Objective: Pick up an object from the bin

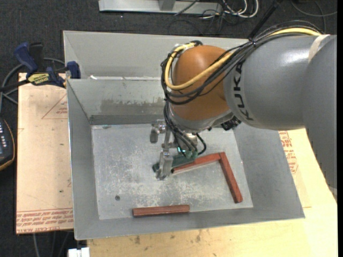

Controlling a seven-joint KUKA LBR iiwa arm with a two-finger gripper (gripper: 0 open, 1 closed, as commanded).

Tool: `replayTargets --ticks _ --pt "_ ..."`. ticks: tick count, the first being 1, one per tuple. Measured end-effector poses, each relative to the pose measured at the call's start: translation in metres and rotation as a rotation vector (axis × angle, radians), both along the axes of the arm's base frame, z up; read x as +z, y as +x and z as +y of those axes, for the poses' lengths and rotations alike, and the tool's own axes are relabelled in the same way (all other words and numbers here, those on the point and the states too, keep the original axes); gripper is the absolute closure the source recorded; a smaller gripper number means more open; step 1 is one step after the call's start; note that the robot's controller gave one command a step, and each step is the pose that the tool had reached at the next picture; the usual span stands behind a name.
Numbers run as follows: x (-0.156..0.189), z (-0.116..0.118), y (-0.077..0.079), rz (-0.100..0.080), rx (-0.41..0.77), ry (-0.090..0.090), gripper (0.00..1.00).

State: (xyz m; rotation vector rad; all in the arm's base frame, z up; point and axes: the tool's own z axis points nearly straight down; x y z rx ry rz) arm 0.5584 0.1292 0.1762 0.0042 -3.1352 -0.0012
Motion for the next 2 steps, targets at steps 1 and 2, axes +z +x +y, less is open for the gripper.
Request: replayTargets --ticks 1,2 --pt "-0.1107 -0.0489 0.0074 -0.001 -0.055 -0.001 0.00" --pt "-0.1052 -0.0466 0.0099 -0.009 -0.052 0.002 1.00"
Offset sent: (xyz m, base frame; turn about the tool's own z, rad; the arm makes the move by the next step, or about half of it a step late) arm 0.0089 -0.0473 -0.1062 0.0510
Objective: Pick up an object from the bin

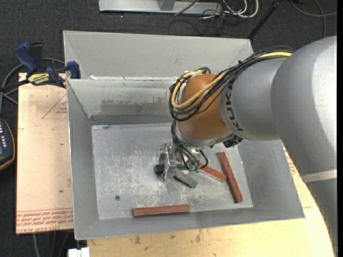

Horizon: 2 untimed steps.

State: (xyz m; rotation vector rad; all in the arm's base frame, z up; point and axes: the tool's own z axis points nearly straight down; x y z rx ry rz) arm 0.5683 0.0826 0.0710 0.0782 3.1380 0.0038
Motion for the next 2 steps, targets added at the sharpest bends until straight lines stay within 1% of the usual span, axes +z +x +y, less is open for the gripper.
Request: replayTargets --ticks 1,2 --pt "0.000 0.003 0.021 -0.001 0.349 -0.002 1.00" --pt "0.139 0.025 0.016 -0.008 0.698 -0.003 1.00"
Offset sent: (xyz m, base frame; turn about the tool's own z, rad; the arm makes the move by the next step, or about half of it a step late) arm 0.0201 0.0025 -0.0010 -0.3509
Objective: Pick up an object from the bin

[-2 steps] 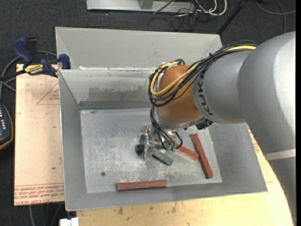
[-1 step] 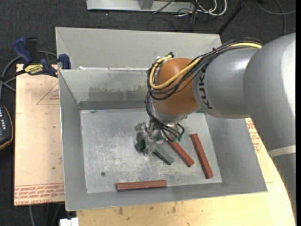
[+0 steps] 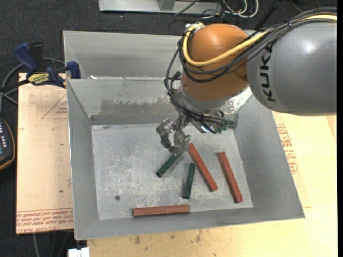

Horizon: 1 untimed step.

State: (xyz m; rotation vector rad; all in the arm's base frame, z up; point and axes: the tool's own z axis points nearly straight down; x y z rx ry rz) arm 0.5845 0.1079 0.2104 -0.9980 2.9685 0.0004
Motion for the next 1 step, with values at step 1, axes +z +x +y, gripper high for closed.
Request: replayTargets --ticks 1 --pt "-0.0034 -0.0009 -0.0011 0.007 -0.002 -0.001 0.00"
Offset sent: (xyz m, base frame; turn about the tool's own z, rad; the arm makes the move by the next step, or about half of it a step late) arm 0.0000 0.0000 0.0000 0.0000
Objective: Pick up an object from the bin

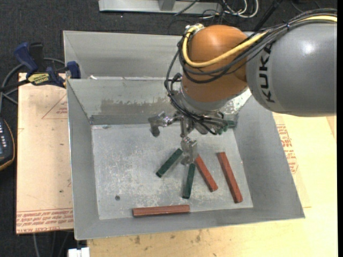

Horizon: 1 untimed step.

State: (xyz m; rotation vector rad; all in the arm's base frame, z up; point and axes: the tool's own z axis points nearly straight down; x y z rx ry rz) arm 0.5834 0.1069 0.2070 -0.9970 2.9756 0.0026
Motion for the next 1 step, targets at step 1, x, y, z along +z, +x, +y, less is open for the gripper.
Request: replayTargets --ticks 1 --pt "-0.1408 -0.0620 -0.0135 0.009 0.142 -0.001 0.00"
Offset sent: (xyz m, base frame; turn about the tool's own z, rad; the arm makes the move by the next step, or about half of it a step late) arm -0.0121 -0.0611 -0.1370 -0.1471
